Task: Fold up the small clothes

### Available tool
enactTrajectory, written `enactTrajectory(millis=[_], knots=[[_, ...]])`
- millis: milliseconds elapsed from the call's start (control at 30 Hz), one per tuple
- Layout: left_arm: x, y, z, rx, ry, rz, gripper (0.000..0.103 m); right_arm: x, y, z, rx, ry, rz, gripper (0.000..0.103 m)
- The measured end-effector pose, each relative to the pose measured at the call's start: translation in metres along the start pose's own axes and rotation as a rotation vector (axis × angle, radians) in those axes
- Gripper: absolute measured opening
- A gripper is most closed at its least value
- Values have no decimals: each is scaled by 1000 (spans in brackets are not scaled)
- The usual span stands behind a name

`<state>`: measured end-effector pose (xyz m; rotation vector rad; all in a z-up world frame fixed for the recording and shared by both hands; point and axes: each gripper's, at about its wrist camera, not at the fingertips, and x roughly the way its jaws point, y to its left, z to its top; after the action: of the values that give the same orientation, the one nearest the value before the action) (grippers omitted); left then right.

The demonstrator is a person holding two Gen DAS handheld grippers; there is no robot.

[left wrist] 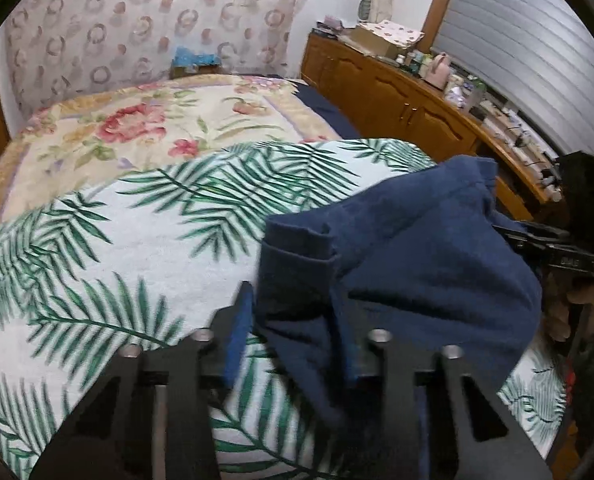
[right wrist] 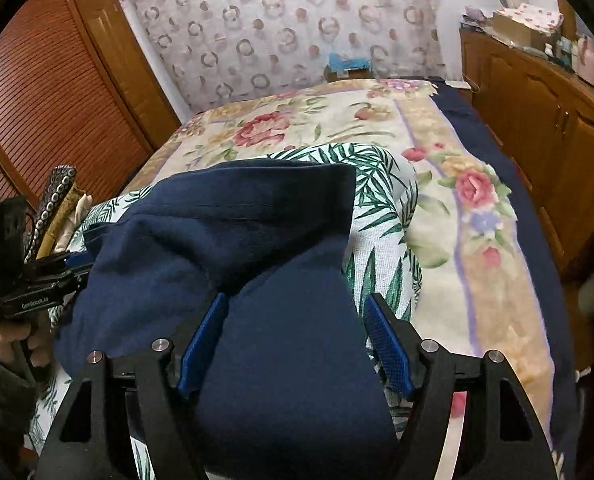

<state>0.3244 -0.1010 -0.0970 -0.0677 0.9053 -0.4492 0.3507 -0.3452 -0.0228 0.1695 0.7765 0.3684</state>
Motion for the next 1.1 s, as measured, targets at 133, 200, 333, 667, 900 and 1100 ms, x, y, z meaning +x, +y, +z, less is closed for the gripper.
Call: enactTrajectory(millis=[133,200,333,667,900,1100], knots=[[-1,2,0,-22,1,-39,28,2,-3,-4,-2,18,56,53],[-2,4,0,-33,-9,-73,20,3,-6,-7,-6,28,86,43],[-18,-1,0,-31,-57,-102,13,-1,-6,-9,-28,16,101,27],[-110,-11,-8,-14,-246,-163,12,-45,44,1,-164,-153,32,23],[-181,33,-31,-69,-374,-101,12,-41,104,20,-277,-192,107,23],[-251,87,-64,-141,-492,51,12,-9,183,60,-407,-217,227,23]])
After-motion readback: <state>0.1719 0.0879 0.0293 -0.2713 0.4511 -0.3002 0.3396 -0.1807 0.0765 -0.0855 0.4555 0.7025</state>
